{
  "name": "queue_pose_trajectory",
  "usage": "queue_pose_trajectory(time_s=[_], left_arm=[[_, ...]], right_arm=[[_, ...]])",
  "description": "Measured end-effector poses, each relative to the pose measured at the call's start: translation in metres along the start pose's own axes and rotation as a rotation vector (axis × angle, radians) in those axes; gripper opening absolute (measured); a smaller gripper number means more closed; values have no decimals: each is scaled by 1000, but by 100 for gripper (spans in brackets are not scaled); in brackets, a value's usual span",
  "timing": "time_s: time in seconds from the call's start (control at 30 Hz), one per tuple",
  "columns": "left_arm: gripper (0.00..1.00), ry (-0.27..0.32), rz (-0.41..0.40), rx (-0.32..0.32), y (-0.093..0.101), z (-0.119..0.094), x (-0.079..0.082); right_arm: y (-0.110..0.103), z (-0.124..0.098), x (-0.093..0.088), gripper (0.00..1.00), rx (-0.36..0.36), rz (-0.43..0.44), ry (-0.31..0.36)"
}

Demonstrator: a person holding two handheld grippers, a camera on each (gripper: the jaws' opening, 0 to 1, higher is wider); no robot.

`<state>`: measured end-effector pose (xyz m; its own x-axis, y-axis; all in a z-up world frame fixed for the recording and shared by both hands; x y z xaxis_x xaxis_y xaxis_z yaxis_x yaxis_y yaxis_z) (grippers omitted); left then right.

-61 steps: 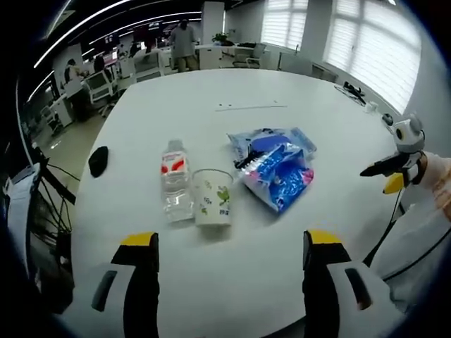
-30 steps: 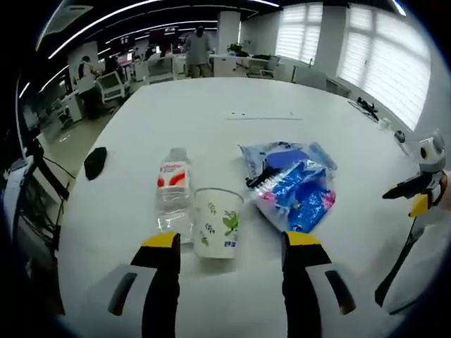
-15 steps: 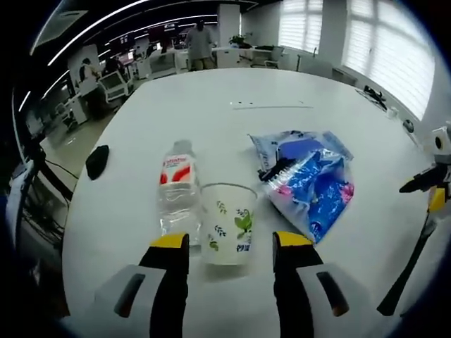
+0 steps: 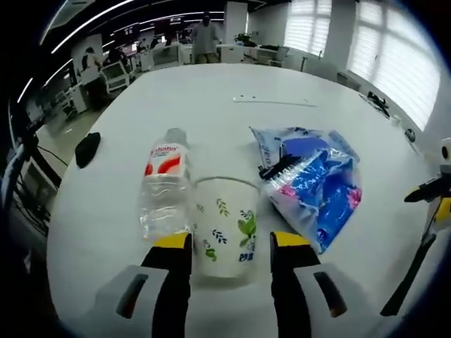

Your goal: Arrange the tabletop items into an orderly group along one side of the table until the central work area is clear of visible clutter.

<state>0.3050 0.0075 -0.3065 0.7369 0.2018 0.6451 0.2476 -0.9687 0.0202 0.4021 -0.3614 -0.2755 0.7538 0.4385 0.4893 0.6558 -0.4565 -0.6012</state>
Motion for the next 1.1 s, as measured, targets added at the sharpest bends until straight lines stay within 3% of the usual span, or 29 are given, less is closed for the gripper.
queue_pose_trajectory(time_s=[0.13,0.43,0.6,0.7,0.9,1.1], left_arm=[[37,3,-17,17,3,-2,-1],[35,31,-62,17,3,-8,2],[35,90,-93,2,7,-19,7],[35,114,-77,-2,24,-35,11],[35,182,-98,-17,32,-48,13],[35,306,-125,-56,50,-65,21]], right_arm=[[0,3,-1,83,5,3,-8],[-3,5,0,83,17,4,-8],[-3,6,-1,83,23,3,-14],[-4,5,-2,82,25,1,-14],[-5,5,1,82,30,6,6],[-5,3,7,82,52,37,56]])
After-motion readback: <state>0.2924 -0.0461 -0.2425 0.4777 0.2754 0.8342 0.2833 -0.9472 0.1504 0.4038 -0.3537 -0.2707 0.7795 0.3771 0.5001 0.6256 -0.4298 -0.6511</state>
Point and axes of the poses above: the point that each gripper's makers call its tool centre point, and the gripper's own axes: z roughly forward along the fingers, y roughly to its right, x roughly out of its top, the point moved 10 cm from there along -z, roughly backward along the fingers, and after that the axes turned 3 degrees about x, right-handed, at the moved point
